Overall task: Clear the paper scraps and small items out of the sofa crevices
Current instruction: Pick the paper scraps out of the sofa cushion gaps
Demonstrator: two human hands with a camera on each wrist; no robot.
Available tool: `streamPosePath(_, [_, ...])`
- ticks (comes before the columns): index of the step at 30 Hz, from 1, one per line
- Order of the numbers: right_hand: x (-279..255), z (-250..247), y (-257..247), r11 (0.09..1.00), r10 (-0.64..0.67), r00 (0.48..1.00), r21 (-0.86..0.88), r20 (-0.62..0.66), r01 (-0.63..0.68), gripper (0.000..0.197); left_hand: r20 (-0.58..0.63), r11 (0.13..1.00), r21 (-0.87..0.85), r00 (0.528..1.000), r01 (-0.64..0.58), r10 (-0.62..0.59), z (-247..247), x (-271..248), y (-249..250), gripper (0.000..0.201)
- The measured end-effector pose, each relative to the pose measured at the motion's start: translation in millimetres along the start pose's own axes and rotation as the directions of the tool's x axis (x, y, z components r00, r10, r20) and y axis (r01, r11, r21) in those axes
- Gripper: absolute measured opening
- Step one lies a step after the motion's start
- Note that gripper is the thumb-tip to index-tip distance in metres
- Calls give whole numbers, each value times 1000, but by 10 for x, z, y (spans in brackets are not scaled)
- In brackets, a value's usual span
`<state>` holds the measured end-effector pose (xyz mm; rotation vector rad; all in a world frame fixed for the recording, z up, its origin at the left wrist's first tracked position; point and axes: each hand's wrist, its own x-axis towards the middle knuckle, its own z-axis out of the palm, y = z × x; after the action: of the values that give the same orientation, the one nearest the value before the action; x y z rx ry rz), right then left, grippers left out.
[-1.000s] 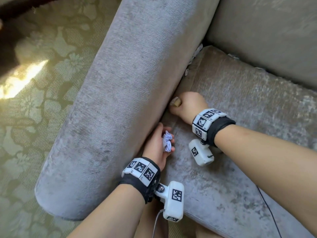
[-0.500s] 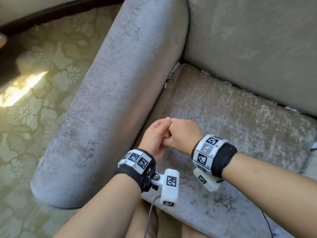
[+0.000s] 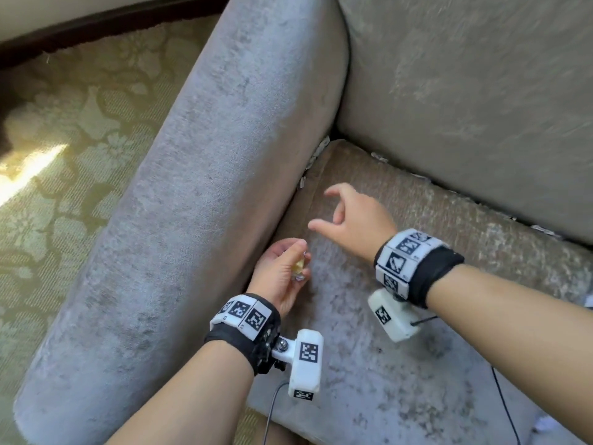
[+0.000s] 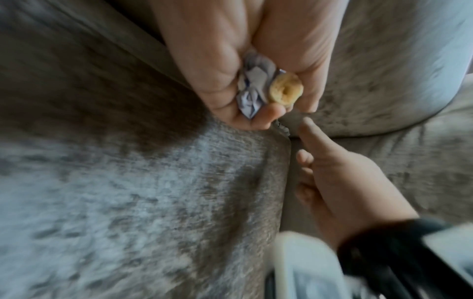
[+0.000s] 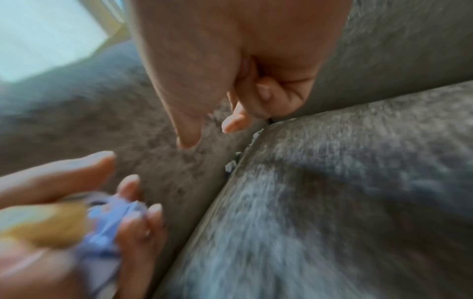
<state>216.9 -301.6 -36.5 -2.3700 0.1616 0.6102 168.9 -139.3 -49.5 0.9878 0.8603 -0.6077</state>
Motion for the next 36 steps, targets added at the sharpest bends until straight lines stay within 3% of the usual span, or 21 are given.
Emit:
streamPosePath(4, [517,51,0,989,122,992,-81,-42,-125,84,-4,999,33,1000,6,-6,45,137,53,10])
streamPosePath(9, [961,173,-96,975,189,975,-94,-113,-200,64,-2,998,51,1000,25,-25,106,240,112,9])
streamPosePath(15, [1434,462,-46,954,167,976,-226,-137,-195,111,-1,994,107,1000,31,-31,164,399,142,11])
streamPosePath(16, [1501,481,-13,946,200,972,-235,-121,-224,108,-2,994,104,999,39,-39,179,424,136,12])
streamPosePath(19, [1656,477,16,923,343,928,-133,-146,-362,65,-14,992,112,998,59,-58,226,473,125,14])
streamPosePath(21, [1740,511,3,911,332,921,-184,-202,-369,50,-20,992,109,998,66,-64,240,500,117,14])
streamPosePath(28, [1797,560,-23,865,328,914,-314,-239,-393,43,-2,995,82,998,62,-62,217,534,98,12])
streamPosePath(32, [1753,537,-34,869,252,931,-362,-265,-338,19,0,994,93,998,61,-62,200,536,86,14])
streamPosePath(36, [1732,451,-33,882,265,938,-336,-224,-329,21,-7,995,95,999,43,-42,182,515,85,13])
